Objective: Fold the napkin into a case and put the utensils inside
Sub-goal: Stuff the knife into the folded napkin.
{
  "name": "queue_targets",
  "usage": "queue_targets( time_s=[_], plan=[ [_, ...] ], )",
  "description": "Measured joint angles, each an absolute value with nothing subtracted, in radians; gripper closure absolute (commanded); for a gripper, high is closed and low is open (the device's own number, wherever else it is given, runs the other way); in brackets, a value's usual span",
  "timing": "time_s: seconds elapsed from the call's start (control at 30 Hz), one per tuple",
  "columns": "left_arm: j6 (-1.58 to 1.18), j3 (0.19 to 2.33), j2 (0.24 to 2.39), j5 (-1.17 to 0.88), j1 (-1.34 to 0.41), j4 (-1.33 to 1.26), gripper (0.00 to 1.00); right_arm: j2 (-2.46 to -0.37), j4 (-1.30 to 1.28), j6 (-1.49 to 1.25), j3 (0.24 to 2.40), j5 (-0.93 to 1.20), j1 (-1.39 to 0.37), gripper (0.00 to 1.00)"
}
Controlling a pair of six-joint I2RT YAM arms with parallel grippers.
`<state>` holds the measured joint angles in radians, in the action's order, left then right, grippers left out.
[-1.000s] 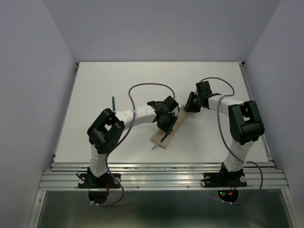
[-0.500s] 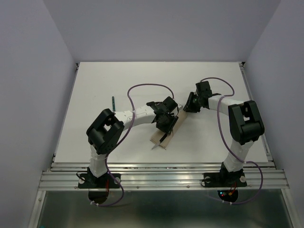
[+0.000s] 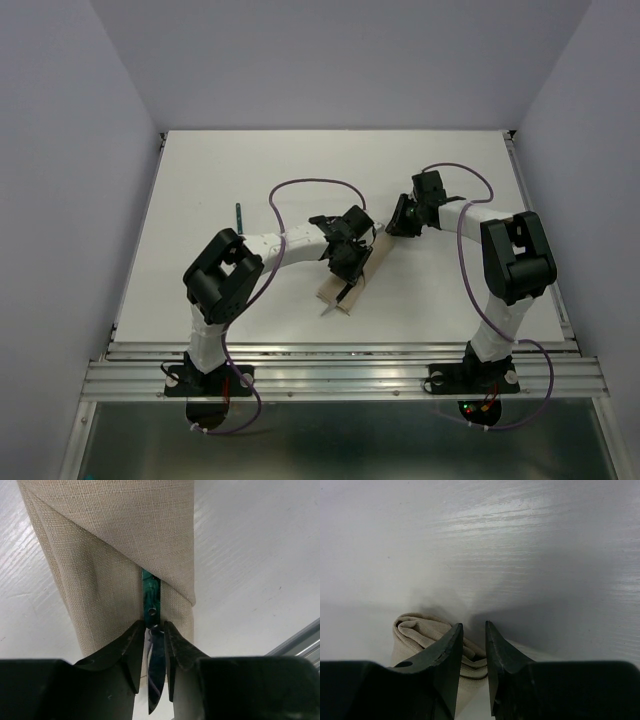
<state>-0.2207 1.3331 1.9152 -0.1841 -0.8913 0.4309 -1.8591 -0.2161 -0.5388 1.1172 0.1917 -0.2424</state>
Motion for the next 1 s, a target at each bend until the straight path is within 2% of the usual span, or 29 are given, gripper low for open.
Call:
queue_targets(
  time_s=[0.23,0.57,0.77,1.0],
  plan=[
    [-0.218,1.334,1.92,-0.195,-0.891,0.43,0.89,-1.859,-0.199,-0.54,1.106,0.202,-0.242,0.69],
    [-0.218,1.355,1.936,-0.221,-0.897,0.431,0.91,-1.859,-0.175,-0.547,1.096,0.22,-0.244,0.7],
    [-0.218,1.37,1.949,-0.229,-0.897,0.431,0.72,-1.859,-0.152,-0.554,1.084,0.228,-0.244,0.7],
    [-0.221,1.37,1.948,-0.202,-0.9,0.431,0.66,-1.859,-0.15,-0.555,1.084,0.229,-0.244,0.7]
  ],
)
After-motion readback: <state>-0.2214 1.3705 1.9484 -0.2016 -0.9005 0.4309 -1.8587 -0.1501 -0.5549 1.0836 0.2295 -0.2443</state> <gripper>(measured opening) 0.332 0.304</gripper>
